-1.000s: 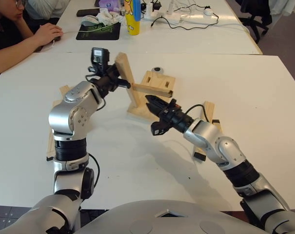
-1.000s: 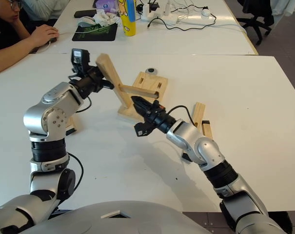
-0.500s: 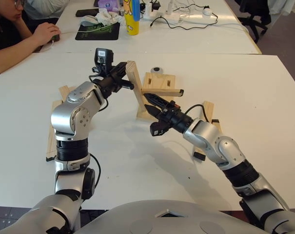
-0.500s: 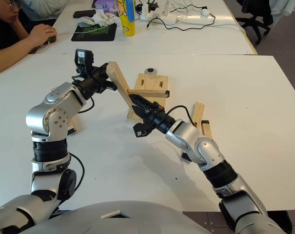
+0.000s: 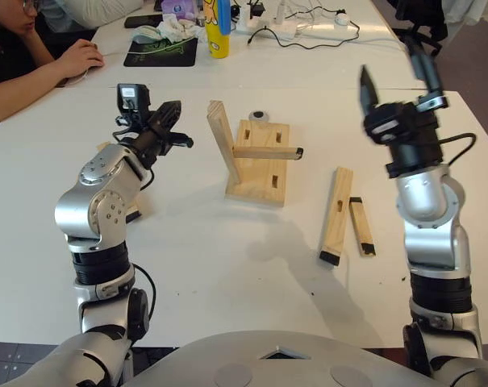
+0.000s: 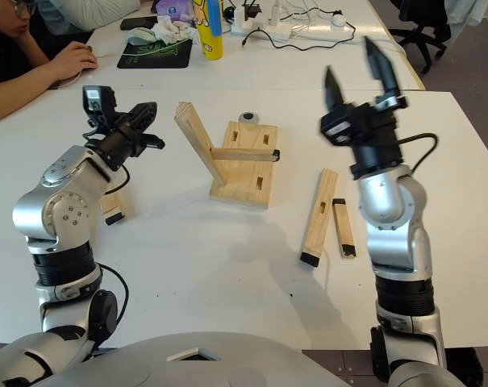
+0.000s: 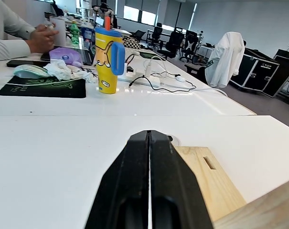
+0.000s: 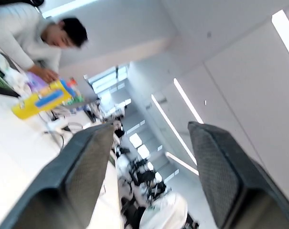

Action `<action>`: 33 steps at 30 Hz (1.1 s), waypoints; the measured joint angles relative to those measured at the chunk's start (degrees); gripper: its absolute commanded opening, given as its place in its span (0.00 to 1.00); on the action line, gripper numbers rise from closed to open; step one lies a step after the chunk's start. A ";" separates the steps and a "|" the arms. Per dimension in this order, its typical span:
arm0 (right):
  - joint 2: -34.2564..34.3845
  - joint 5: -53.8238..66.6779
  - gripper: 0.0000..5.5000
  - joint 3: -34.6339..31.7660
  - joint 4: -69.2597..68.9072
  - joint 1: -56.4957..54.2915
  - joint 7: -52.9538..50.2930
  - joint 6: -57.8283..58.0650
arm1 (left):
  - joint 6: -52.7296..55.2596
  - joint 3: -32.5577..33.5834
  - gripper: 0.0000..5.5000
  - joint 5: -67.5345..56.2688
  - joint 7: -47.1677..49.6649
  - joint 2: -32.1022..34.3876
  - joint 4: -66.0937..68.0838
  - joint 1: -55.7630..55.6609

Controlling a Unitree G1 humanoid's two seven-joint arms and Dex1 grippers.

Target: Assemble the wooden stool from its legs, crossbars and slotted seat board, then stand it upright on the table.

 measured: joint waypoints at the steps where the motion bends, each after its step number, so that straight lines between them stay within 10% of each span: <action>1: 0.51 2.22 0.52 -1.11 0.70 -0.18 1.00 2.71 | 0.48 0.79 0.00 -0.63 0.17 0.14 -1.00 0.47; 33: 13.14 24.82 0.52 -4.73 5.98 5.10 0.20 13.53 | -25.38 8.64 0.00 8.41 -4.12 5.32 -7.29 39.61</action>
